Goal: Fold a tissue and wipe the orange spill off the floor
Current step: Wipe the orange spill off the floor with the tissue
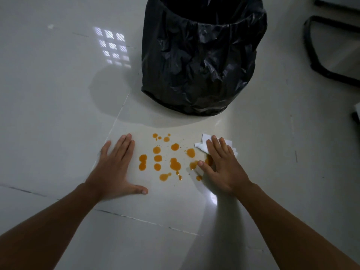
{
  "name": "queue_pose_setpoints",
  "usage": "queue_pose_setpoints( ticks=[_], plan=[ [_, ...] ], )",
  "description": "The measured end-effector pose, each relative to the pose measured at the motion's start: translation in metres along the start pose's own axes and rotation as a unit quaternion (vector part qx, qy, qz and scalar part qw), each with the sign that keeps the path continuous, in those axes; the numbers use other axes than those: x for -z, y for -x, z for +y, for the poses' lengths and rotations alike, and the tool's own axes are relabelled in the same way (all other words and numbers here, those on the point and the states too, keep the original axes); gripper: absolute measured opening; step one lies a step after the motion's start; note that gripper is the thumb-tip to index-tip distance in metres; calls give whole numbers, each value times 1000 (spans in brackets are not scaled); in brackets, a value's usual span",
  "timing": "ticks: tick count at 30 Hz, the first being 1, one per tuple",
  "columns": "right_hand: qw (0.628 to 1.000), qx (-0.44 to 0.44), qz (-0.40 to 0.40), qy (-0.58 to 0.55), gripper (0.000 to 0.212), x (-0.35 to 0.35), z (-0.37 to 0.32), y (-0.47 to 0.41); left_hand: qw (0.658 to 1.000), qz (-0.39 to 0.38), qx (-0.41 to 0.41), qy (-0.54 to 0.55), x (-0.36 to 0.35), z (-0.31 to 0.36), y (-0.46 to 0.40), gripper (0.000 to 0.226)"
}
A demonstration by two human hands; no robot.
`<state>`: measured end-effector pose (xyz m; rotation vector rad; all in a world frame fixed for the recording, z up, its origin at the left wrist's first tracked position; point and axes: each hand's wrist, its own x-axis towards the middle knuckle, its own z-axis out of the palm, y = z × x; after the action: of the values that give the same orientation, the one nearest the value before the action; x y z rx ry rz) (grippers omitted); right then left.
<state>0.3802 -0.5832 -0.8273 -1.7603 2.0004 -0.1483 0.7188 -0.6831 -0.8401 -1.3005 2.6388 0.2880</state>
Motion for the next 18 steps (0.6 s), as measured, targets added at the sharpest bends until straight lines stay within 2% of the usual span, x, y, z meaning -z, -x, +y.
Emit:
queue_pose_setpoints(
  ticks=[7, 14, 18],
  plan=[
    [998, -52, 28, -33, 96, -12, -9, 12, 1000, 8, -6, -5, -1, 0, -1, 151],
    [999, 38, -38, -3, 103, -2, -27, -30, 1000, 9, -2, -17, 0, 2, 0, 151],
    [1000, 11, -23, -6, 102, -6, -20, -19, 1000, 2, -3, -12, 2, 2, 1, 150]
  ],
)
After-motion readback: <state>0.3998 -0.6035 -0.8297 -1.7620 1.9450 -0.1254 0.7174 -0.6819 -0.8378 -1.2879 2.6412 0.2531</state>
